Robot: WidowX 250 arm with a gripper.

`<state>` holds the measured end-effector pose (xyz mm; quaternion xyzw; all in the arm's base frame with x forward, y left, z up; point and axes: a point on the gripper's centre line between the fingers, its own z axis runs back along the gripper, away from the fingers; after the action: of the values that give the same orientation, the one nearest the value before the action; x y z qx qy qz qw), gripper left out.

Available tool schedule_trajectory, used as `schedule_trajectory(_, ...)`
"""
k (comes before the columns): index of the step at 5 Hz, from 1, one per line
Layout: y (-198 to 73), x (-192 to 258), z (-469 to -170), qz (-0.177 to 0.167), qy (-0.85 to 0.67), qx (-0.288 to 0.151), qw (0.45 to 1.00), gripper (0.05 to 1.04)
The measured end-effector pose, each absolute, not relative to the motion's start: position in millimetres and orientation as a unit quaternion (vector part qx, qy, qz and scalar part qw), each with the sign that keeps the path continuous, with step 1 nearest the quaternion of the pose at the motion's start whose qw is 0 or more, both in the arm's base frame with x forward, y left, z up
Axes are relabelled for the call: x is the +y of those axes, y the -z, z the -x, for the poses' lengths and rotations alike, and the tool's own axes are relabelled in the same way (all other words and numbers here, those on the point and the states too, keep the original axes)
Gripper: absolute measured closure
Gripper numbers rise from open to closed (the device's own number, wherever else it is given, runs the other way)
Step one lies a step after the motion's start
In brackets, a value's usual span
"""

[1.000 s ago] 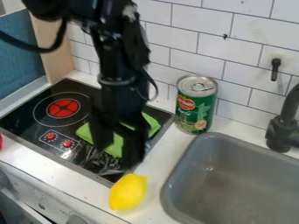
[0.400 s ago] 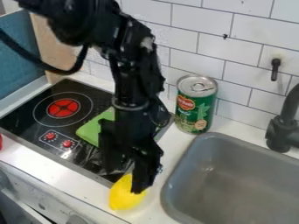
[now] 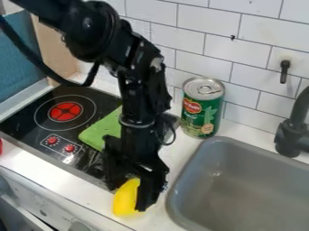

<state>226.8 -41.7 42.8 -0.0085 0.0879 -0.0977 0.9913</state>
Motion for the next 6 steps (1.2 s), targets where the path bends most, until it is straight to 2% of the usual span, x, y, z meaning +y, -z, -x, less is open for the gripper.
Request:
schedule_trajectory(1, -36.1, -45.9, -223.6, 0.022, 0.097, 0.101, 0.990, 0.113)
schedule_trajectory(2, -36.1, -47.7, -222.8, 0.028, 0.094, 0.102, 0.990, 0.266)
schedule_trajectory(3, -55.9, -46.2, -222.5, 0.025, 0.084, 0.078, 0.993, 0.266)
schedule_trajectory(4, -91.3, -30.9, -231.1, 0.018, 0.058, 0.048, 0.997, 0.266)
schedule_trajectory(5, -117.0, 0.1, -251.7, 0.014, 0.017, 0.028, 0.999, 0.266)
schedule_trajectory(6, -113.2, 37.7, -269.0, -0.012, -0.026, 0.042, 0.999, 0.266)
